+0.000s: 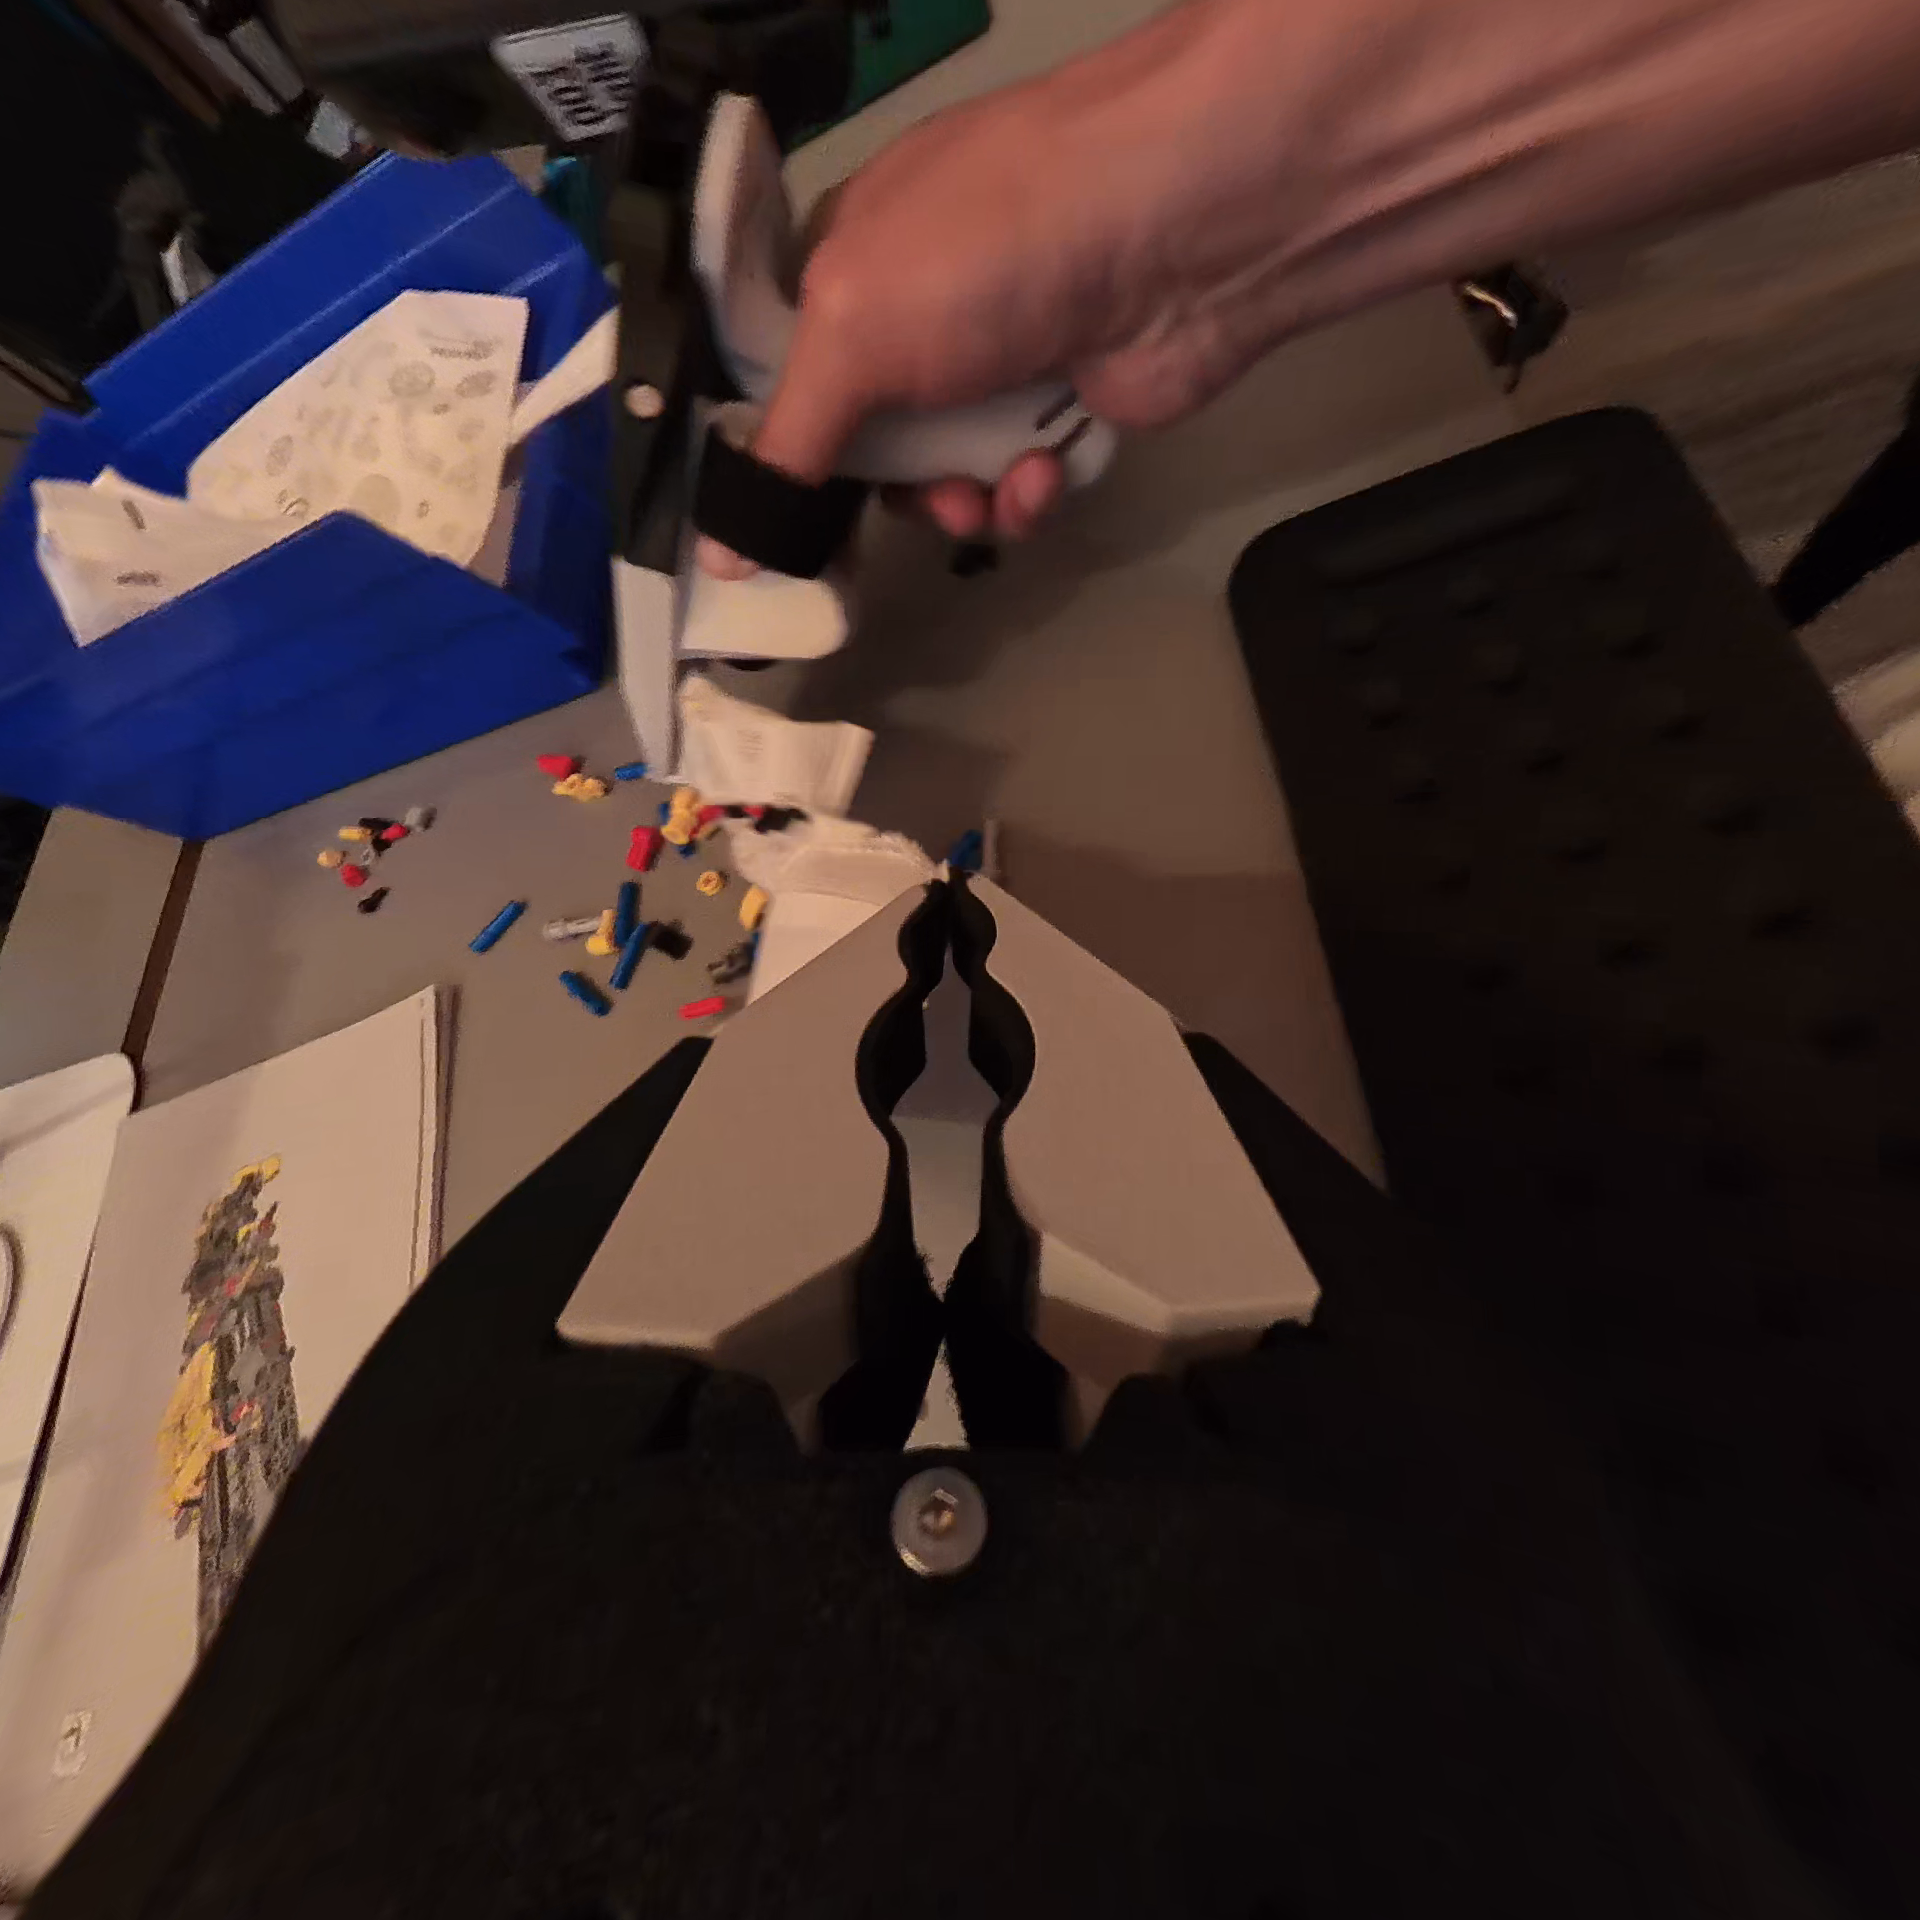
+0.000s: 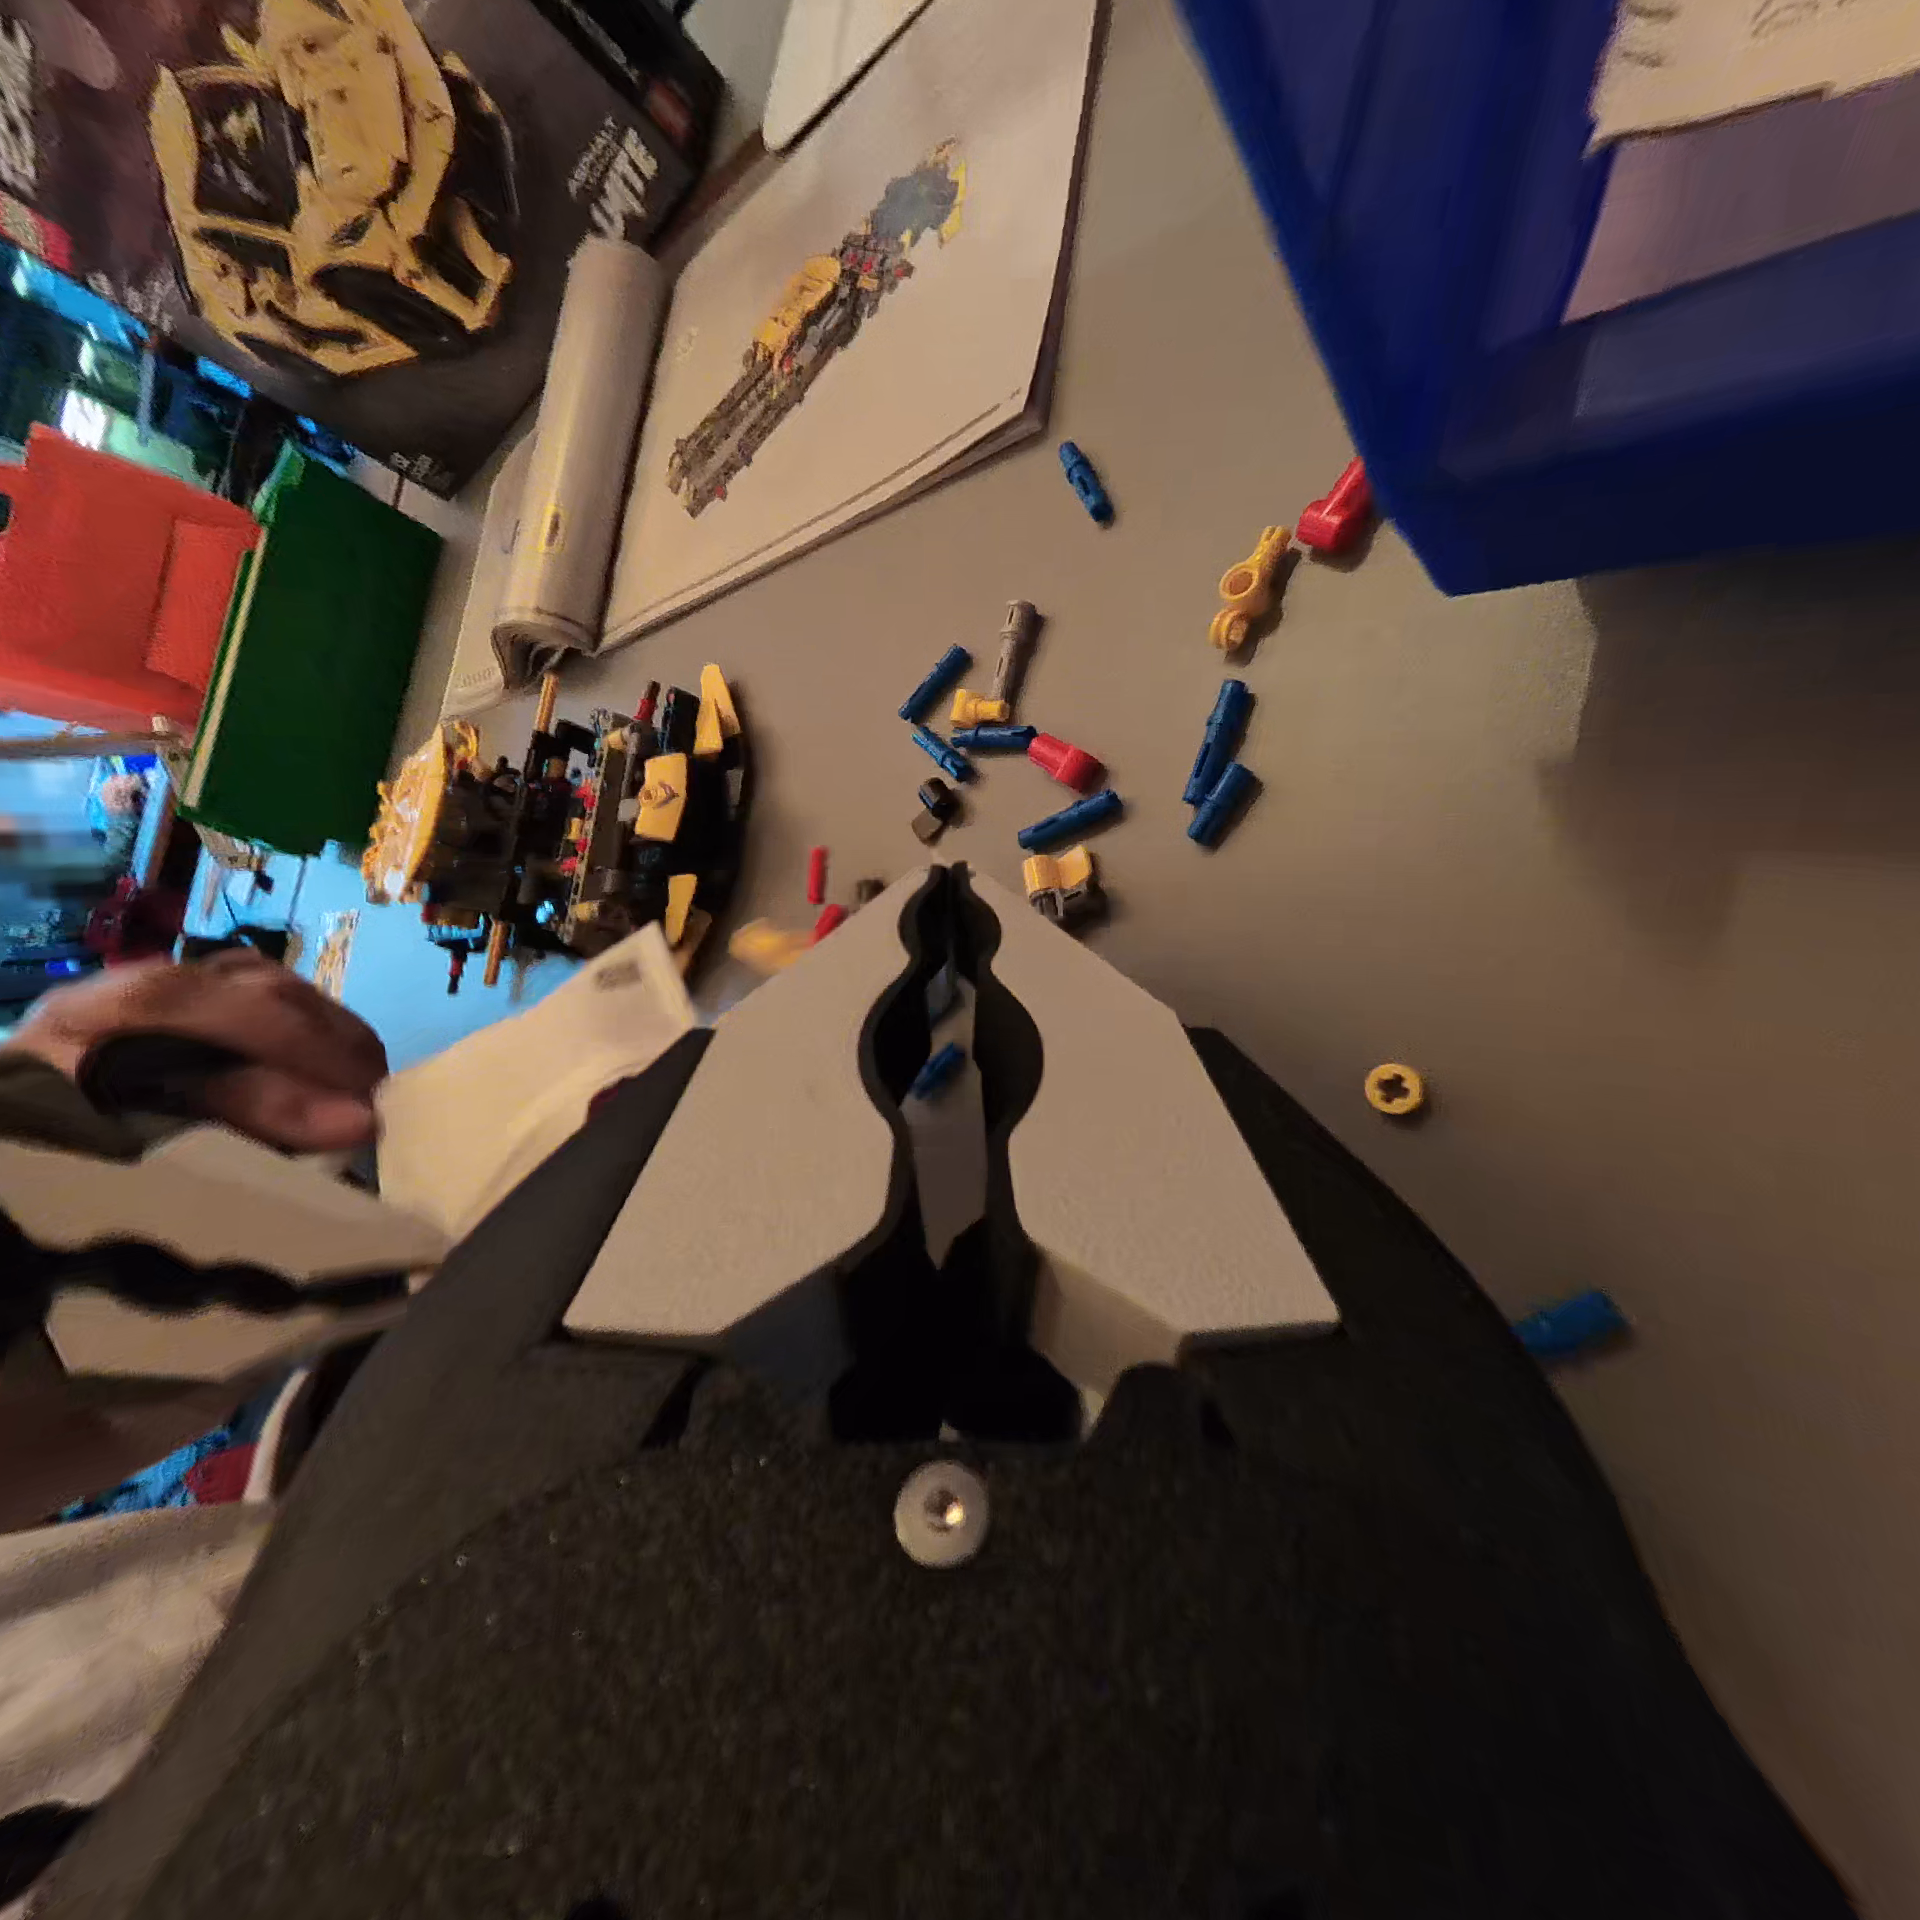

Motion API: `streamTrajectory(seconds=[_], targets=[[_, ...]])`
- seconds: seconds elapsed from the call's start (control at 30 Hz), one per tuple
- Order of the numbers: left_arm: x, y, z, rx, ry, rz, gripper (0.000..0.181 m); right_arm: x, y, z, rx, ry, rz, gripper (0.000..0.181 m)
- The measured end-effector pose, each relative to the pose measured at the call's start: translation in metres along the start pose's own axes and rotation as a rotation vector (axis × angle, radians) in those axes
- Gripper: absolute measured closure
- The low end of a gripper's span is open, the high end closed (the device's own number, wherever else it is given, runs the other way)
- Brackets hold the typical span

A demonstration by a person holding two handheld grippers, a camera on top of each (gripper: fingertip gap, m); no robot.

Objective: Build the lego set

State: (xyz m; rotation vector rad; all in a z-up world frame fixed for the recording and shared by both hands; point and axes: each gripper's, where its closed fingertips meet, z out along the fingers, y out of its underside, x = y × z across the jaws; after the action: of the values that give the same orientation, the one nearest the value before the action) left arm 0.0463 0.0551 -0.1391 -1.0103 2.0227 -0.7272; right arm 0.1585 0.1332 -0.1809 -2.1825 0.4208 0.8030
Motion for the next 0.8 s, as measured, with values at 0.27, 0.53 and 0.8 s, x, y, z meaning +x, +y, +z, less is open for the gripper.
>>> streamTrajectory(seconds=[0.27, 0.53, 0.8], targets=[[-0.044, 0.001, -0.009, 0.026, -0.066, -0.115, 0.181, 0.005, 0.018, 0.0, -0.042, 0.015, -0.047, 0.181], [-0.067, 0.0, -0.018, 0.065, -0.065, -0.189, 0.181, -0.02, 0.023, -0.015, -0.02, -0.094, -0.081, 0.181], [-0.066, 0.002, -0.008, 0.063, -0.019, -0.215, 0.181, -0.009, 0.018, -0.024, 0.063, -0.121, -0.047, 0.176]])
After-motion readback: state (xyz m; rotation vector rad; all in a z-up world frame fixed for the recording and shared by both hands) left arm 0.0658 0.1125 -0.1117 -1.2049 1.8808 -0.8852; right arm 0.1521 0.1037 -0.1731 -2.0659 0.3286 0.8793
